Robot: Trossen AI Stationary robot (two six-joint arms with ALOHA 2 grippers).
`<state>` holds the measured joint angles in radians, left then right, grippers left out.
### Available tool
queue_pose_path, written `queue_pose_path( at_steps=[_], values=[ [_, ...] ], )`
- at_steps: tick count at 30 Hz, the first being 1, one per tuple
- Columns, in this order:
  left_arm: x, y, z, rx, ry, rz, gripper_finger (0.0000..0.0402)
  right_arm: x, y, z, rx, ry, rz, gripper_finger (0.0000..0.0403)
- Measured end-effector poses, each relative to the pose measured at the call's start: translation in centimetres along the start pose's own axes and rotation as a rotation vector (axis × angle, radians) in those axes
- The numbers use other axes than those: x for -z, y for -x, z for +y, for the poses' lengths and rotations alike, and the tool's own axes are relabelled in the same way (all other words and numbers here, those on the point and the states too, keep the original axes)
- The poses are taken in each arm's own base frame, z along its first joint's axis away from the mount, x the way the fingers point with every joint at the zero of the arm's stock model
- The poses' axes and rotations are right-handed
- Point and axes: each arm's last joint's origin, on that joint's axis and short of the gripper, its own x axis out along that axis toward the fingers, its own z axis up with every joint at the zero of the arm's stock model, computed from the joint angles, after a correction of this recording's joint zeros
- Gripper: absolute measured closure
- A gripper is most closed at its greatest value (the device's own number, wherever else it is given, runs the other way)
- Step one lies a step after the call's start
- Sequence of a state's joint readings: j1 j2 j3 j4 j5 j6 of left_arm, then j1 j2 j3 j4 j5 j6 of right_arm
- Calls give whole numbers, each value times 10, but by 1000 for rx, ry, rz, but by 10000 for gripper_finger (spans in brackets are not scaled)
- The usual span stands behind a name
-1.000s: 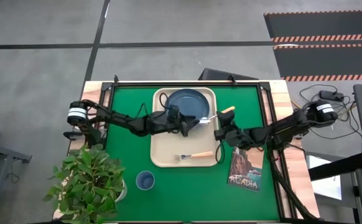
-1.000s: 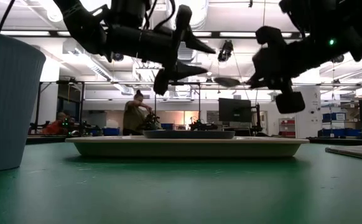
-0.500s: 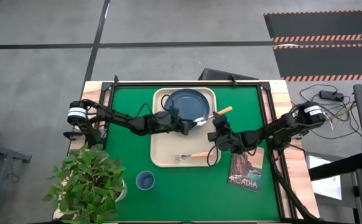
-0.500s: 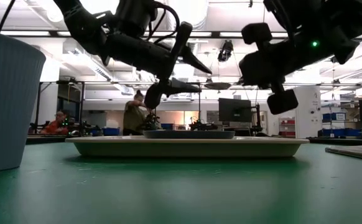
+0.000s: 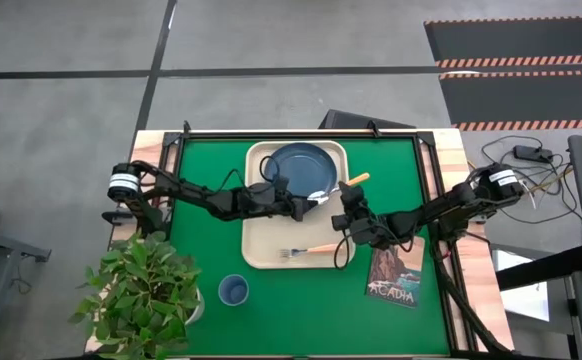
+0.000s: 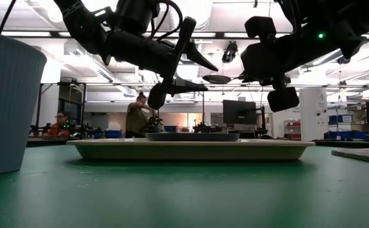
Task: Pick and place plate/cup/fork/spoon on tray
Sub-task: Put the orange spoon on the white tray to the left side of the blue plate
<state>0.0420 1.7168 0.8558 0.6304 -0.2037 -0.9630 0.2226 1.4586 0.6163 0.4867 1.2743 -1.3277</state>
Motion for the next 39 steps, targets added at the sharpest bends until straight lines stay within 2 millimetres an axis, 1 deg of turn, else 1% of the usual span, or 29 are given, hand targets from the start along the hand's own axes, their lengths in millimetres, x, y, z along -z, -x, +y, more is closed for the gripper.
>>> queue_pose_path(
  at_steps=[4,7,19,22,29,33,35,39],
  values=[
    [-1,0,-3,14,4,-21,204,0,0,0,0,-3,-1,378],
    [0,0,-2,9,3,-19,215,-1,2,0,1,-2,-5,378],
    [0,0,-2,8,2,-18,306,-1,2,0,2,-2,-6,378],
    [0,0,-2,8,2,-17,322,-1,2,1,2,-3,-4,378],
    [3,-2,1,-7,-10,-9,329,-5,0,5,8,18,-1,378],
    [9,-5,4,-12,-23,3,334,-6,-1,6,8,34,-6,378],
    [10,-6,5,-11,-34,2,348,-7,-1,6,8,39,-4,378],
    [11,-6,5,-13,-46,-6,390,-7,-1,7,10,41,5,370]
  ],
)
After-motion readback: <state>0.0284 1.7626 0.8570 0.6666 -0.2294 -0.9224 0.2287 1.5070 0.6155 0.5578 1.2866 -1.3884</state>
